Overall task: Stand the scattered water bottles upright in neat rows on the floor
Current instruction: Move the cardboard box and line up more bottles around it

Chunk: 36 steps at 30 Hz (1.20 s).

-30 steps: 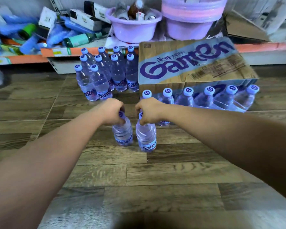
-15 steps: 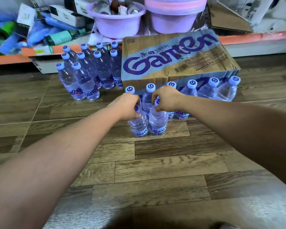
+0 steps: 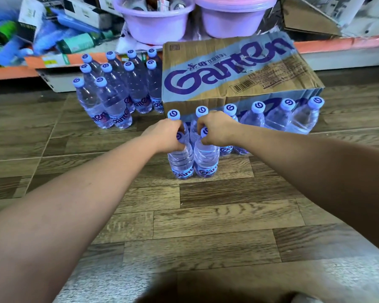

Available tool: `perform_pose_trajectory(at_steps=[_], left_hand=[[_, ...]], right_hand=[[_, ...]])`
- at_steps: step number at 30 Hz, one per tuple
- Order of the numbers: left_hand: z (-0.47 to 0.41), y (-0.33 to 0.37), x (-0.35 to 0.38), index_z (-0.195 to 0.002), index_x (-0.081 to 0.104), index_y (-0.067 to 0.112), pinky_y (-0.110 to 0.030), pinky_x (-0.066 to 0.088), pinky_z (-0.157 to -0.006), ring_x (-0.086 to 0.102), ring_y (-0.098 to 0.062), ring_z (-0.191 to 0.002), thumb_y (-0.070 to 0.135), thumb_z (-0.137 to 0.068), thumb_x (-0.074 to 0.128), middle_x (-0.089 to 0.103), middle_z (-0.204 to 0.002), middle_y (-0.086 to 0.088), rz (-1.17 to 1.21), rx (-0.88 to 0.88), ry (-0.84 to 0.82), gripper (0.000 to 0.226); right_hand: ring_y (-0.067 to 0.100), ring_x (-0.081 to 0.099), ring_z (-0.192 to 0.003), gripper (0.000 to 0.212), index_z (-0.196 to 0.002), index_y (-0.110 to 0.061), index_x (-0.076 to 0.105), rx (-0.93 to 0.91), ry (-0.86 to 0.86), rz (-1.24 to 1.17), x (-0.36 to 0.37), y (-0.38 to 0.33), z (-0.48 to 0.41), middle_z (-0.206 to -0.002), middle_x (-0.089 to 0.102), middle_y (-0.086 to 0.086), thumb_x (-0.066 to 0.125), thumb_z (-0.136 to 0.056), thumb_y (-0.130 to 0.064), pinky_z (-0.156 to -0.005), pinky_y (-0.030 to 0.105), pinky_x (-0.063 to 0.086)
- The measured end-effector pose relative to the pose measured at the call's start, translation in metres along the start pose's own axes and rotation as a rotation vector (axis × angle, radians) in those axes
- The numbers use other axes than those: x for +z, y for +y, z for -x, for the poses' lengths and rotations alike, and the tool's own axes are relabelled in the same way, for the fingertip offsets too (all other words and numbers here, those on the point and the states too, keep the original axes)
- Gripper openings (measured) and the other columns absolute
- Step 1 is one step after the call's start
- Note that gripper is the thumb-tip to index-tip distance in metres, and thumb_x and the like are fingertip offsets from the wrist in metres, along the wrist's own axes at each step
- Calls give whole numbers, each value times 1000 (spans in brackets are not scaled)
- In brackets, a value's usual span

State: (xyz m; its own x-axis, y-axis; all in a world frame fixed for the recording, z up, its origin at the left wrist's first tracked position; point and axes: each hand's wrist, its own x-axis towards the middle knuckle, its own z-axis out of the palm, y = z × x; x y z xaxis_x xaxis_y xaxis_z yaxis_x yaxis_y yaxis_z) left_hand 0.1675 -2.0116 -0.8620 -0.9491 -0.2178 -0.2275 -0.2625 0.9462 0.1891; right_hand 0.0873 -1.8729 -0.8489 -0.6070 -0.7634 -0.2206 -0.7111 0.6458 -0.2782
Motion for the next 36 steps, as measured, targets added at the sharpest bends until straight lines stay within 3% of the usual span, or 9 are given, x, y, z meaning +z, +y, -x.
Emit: perform_pose_trajectory(at_steps=[4,8,10,15,22,26,31,33,36], left_hand=[[-2,-3,2,-117,55,18,-37,49,-86,55,-27,-109,45,-79,66,56,-120,-6,-4,11,-30,48],[0,-8,1,-99,52,17,-36,42,-78,53,-28,-98,51,-96,34,59,-112,-11,64,-3,5,38],[3,-16,-2,-94,48,18,-35,38,-74,54,-31,-99,48,-98,26,60,-111,-13,53,-24,44,37],[9,-54,-16,-115,50,16,-38,40,-76,57,-36,-106,42,-100,25,60,-119,-18,39,-121,158,40],[14,-144,-41,-117,50,12,-41,42,-84,54,-36,-109,45,-100,25,60,-116,-18,156,-327,261,45],[10,-196,-51,-118,52,12,-41,44,-89,55,-35,-110,43,-98,34,60,-119,-17,149,-352,315,41],[-6,-250,-55,-136,41,16,-41,42,-99,49,-37,-122,38,-97,42,46,-134,-17,65,-345,278,45],[-17,-266,-57,-146,28,17,-41,36,-108,40,-35,-133,38,-97,42,34,-148,-14,53,-311,276,55],[-36,-283,-58,-152,11,17,-37,19,-120,16,-25,-147,38,-98,39,7,-161,-5,43,-283,254,65]], right_hand=[[28,53,-112,32,-117,-16,58,-17,-69,90,-1,0,2,-125,52,12,63,-86,-22,-76,28,39],[27,54,-113,37,-121,-20,54,13,-88,152,0,-3,3,-126,50,7,59,-87,-33,-77,32,41],[27,56,-110,33,-116,-21,57,22,20,155,-1,-6,2,-122,55,5,53,-89,-40,-75,32,42],[31,52,-113,29,-106,-12,59,-25,364,226,-3,-24,-15,-114,58,10,45,-93,-33,-77,36,45],[33,51,-114,29,-113,-9,56,-169,340,190,1,-85,-75,-116,55,13,44,-94,-28,-80,39,46],[35,50,-118,33,-121,-10,51,-184,284,177,3,-120,-123,-123,52,14,45,-94,-27,-81,40,46],[36,43,-126,43,-135,-10,39,-165,212,203,6,-158,-192,-136,43,15,46,-95,-26,-82,41,43],[34,33,-137,55,-144,-12,29,-161,180,206,9,-168,-215,-148,33,14,46,-95,-28,-95,43,42],[25,5,-150,70,-153,-16,7,-185,119,224,14,-181,-240,-162,5,10,44,-97,-33,-117,43,21]])
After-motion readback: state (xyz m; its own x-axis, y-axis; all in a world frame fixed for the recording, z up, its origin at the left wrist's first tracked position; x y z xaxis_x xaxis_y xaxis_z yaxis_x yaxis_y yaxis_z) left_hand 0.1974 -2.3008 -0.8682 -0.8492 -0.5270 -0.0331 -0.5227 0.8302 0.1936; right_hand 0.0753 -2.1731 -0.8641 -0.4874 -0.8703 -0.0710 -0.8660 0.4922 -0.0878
